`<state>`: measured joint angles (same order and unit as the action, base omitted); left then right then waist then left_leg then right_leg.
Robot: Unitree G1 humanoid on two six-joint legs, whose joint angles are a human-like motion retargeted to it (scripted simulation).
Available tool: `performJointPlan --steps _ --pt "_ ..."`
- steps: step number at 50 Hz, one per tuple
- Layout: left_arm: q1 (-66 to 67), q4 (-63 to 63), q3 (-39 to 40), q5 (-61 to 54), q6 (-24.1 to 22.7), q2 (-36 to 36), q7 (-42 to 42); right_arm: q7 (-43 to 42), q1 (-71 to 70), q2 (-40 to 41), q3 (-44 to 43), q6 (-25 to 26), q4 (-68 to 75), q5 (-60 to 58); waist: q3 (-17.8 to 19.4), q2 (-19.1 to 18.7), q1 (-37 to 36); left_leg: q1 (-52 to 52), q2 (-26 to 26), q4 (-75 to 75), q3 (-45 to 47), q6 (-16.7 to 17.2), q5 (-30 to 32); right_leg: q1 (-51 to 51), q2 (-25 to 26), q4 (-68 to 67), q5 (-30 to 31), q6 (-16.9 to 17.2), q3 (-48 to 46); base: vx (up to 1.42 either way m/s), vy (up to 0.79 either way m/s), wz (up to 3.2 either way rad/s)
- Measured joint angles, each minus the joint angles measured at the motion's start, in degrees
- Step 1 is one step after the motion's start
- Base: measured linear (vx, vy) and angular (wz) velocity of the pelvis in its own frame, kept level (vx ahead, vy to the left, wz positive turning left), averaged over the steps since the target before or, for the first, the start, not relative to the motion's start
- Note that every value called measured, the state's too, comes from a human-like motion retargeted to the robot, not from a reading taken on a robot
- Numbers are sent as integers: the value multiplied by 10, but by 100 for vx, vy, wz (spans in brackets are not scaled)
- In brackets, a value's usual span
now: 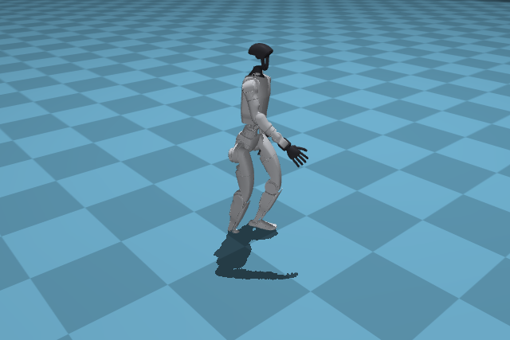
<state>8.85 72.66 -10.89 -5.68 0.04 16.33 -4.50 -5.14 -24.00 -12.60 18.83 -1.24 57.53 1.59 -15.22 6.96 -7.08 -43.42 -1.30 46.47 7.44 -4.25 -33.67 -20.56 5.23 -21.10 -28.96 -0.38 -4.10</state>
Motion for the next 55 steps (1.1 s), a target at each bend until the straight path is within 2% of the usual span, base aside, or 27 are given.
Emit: performJointPlan --steps 4,10,13,17,20,22,23,25,28,32,35,39,42,45,50,53,55 --pt "17 -1 7 -11 -1 -7 4 4 -3 4 6 -4 -17 0 -16 -3 -2 8 20 -63 -7 5 14 -5 -9 -33 -26 2 -6 26 8 23" --pt "-22 -13 18 -25 -2 -16 19 34 27 20 23 -4 -9 -20 -23 15 19 74 68 -119 8 -8 30 -10 -58 -131 -75 12 4 28 10 31" --pt "-60 -27 19 -39 -8 -19 34 57 59 28 33 -4 19 -31 -14 31 35 122 106 -152 18 -19 32 -29 -102 -242 -92 26 9 25 8 28" --pt "-126 -65 14 -67 -21 -16 59 78 104 29 37 -3 70 -32 8 56 63 194 165 -219 30 -33 34 -81 -181 -445 -73 40 15 22 7 19" --pt "-179 -102 14 -87 -29 -7 77 80 131 26 28 -3 103 -30 24 65 85 248 196 -277 29 -39 41 -131 -224 -548 -68 31 22 19 6 5" --pt "-213 -126 16 -95 -30 1 87 78 146 22 17 -3 120 -30 33 62 97 291 204 -330 24 -39 53 -163 -233 -567 -76 19 23 18 5 -15" --pt "-235 -138 17 -98 -27 6 92 76 147 19 9 -3 128 -30 41 54 97 331 202 -393 17 -37 75 -175 -225 -558 -78 12 20 16 3 -25" --pt "-255 -158 17 -98 -31 9 98 72 168 16 -1 0 138 -28 46 55 109 362 210 -426 15 -33 87 -200 -228 -531 -88 8 22 12 1 -8" --pt "-285 -184 12 -89 -30 15 100 68 187 9 -19 5 145 -24 51 27 113 407 187 -486 10 -25 105 -214 -180 -415 -78 12 5 10 0 -9" --pt "-295 -201 -5 -67 -35 10 89 68 214 5 -35 12 149 -17 40 9 111 415 166 -487 17 -19 96 -219 -119 -243 -47 34 11 3 -1 1" --pt "-285 -197 -20 -50 -35 1 75 71 228 6 -37 13 149 -17 30 13 109 423 167 -489 15 -20 90 -222 -102 -197 -37 43 26 0 0 0" --pt "-252 -159 -37 -26 -30 -16 43 75 236 9 -35 10 148 -20 18 10 100 423 155 -445 6 -25 61 -197 -88 -183 -14 38 25 6 -3 0" --pt "-216 -113 -47 -5 -24 -29 17 72 230 12 -31 6 140 -24 16 10 93 405 142 -356 1 -23 28 -167 -82 -190 -10 29 23 6 -5 7" --pt "-175 -61 -52 16 -17 -36 0 65 217 16 -26 2 125 -31 21 8 85 358 115 -188 4 -13 -13 -132 -71 -194 -17 17 16 3 -6 8" --pt "-114 -5 -48 47 -7 -23 -6 46 172 20 -9 2 85 -43 33 -20 46 215 5 177 16 3 -32 -96 -11 -179 -36 -14 -16 -1 -6 -12" --pt "-82 0 -40 58 -5 -13 0 33 132 16 0 4 66 -47 29 -26 18 131 -42 273 15 -10 -47 -85 12 -157 -42 -23 -23 0 -3 -13" --pt "-67 -5 -30 59 -3 -4 2 24 95 15 0 7 58 -45 21 -21 8 73 -53 275 10 -20 -54 -67 19 -100 -25 -22 -24 3 0 1"
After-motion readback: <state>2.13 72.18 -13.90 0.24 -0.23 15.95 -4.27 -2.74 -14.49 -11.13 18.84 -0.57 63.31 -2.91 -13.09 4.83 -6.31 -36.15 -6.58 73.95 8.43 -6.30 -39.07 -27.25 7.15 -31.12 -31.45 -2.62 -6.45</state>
